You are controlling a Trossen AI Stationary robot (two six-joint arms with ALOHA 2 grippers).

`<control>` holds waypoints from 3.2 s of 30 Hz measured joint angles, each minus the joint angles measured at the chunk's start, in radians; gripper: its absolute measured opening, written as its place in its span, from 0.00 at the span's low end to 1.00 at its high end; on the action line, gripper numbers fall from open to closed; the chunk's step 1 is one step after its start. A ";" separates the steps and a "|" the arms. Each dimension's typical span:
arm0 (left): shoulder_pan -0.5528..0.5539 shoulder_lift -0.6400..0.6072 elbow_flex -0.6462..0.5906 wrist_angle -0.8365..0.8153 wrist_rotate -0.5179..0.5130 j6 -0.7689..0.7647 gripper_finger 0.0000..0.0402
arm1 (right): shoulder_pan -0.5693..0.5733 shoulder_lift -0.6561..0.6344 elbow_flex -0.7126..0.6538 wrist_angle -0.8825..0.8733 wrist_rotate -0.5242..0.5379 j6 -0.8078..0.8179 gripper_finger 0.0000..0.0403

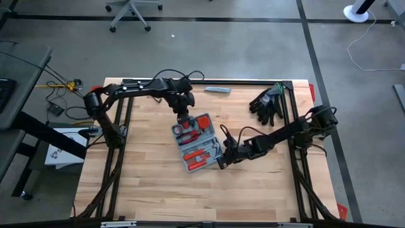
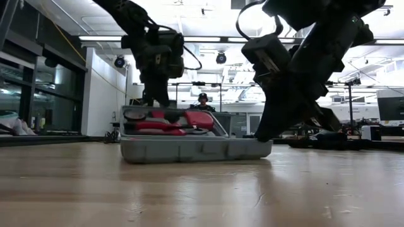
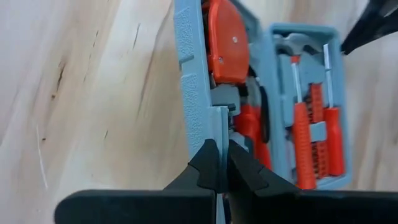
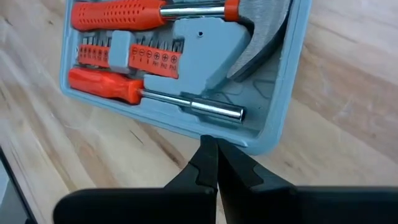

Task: Prefit tool cases
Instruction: Close the gray prefit tool case

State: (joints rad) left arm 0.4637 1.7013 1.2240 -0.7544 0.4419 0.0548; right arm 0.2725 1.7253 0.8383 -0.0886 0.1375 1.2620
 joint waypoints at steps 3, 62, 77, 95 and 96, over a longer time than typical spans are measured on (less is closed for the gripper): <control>-0.006 -0.017 0.000 0.001 0.007 -0.010 0.00 | -0.011 0.001 0.000 0.003 0.000 -0.012 0.00; -0.039 -0.047 0.025 0.045 0.060 -0.021 0.00 | 0.155 0.026 -0.004 0.101 0.008 0.104 0.00; -0.053 -0.049 0.042 0.033 0.060 -0.034 0.00 | 0.086 0.062 -0.003 0.251 0.012 0.066 0.00; -0.207 -0.050 0.042 0.058 -0.104 -0.088 0.00 | -0.039 0.062 -0.003 0.241 0.014 -0.038 0.00; -0.221 -0.050 0.042 0.059 -0.121 -0.089 0.00 | -0.041 0.062 -0.003 0.241 0.013 -0.043 0.00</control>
State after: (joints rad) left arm 0.2430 1.6516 1.2663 -0.6955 0.3207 -0.0347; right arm 0.2319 1.7870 0.8349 0.1524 0.1507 1.2187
